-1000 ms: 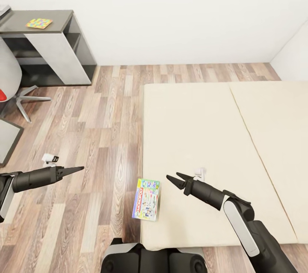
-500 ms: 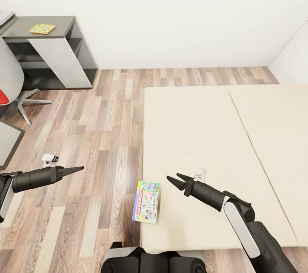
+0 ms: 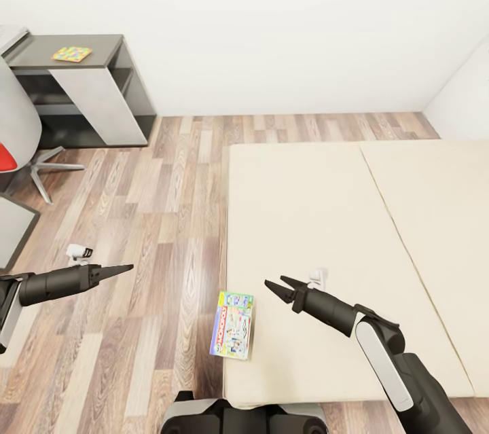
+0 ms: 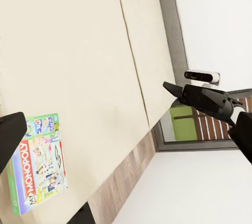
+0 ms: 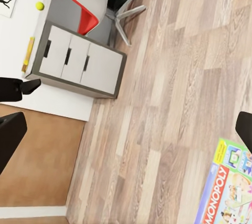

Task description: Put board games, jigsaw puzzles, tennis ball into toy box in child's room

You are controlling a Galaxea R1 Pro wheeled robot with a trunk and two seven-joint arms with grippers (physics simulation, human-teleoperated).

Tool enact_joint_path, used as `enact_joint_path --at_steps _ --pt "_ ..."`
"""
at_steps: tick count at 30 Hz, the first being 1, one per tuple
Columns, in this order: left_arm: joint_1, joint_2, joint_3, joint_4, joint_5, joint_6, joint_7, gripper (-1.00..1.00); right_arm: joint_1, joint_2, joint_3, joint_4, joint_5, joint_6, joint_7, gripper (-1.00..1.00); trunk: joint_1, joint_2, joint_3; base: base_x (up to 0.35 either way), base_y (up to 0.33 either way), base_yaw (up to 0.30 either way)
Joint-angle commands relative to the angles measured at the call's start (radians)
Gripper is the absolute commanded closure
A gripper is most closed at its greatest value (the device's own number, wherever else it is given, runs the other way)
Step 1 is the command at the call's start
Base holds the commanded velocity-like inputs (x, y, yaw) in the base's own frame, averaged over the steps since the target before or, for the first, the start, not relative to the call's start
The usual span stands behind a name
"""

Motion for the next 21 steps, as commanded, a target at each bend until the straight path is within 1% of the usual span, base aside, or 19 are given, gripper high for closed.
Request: enact_joint_path --at_steps 1,6,18,21 --pt "0.0 0.001 0.002 0.0 -0.001 0.01 -0.004 -1.0 0.0 0.0 0.001 -0.001 -0.009 0.001 -0.002 -1.0 0.001 -0.001 0.0 0.0 0.0 0.0" --pt "0.0 0.004 0.01 0.001 -0.001 0.01 -0.004 -1.0 0.0 -0.003 0.001 0.001 -0.009 -0.02 -0.002 -1.0 0.001 -0.001 0.009 0.0 0.0 0.0" --pt "0.0 0.003 0.011 0.001 -0.002 0.01 -0.004 -1.0 0.001 -0.004 0.003 0.0 -0.009 -0.028 -0.002 -1.0 0.001 -0.001 0.028 0.0 0.0 0.0" --pt "0.0 0.003 0.011 0.002 -0.002 0.01 -0.004 -1.0 0.002 0.001 0.004 0.002 -0.009 -0.029 -0.002 -1.0 0.001 -0.001 0.033 0.0 0.0 0.0"
